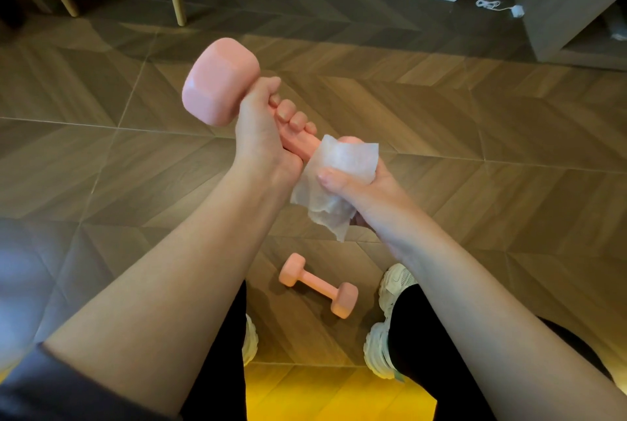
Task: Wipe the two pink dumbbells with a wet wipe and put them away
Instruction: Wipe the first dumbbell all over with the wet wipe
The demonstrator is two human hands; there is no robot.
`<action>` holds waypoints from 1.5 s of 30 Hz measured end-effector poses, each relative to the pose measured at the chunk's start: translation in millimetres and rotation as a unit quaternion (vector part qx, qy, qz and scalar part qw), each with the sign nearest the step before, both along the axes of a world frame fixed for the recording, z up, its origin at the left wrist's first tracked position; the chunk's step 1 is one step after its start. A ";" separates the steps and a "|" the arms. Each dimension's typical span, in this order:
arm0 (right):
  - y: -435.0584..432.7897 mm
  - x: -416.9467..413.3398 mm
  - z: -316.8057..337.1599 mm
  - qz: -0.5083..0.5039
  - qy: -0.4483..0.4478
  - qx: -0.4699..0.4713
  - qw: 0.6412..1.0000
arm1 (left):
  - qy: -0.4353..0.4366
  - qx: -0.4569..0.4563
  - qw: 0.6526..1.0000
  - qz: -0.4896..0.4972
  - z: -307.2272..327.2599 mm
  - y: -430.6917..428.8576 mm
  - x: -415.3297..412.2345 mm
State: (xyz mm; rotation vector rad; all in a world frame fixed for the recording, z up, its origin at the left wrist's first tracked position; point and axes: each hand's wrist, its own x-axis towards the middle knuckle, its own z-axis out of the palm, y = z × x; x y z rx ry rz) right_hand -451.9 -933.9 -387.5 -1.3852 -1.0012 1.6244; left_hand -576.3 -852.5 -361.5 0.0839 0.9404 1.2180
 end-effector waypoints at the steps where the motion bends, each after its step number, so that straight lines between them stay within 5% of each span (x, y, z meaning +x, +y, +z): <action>1: -0.4 0.8 1.1 0.006 -0.005 0.013 1.000 | 0.005 -0.001 1.000 -0.005 0.0 -0.4 2.1; 18: 2.6 -2.8 0.1 0.002 -0.069 -0.017 0.997 | -0.002 -0.008 1.000 0.001 -1.6 3.5 -7.6; 33: -3.0 10.1 3.4 0.065 -0.048 -0.001 0.997 | -0.021 -0.028 0.999 0.040 -5.8 10.0 -14.3; 45: -1.1 -0.1 1.1 0.011 -0.029 0.016 0.999 | -0.006 -0.018 1.000 0.015 -1.0 3.9 -2.4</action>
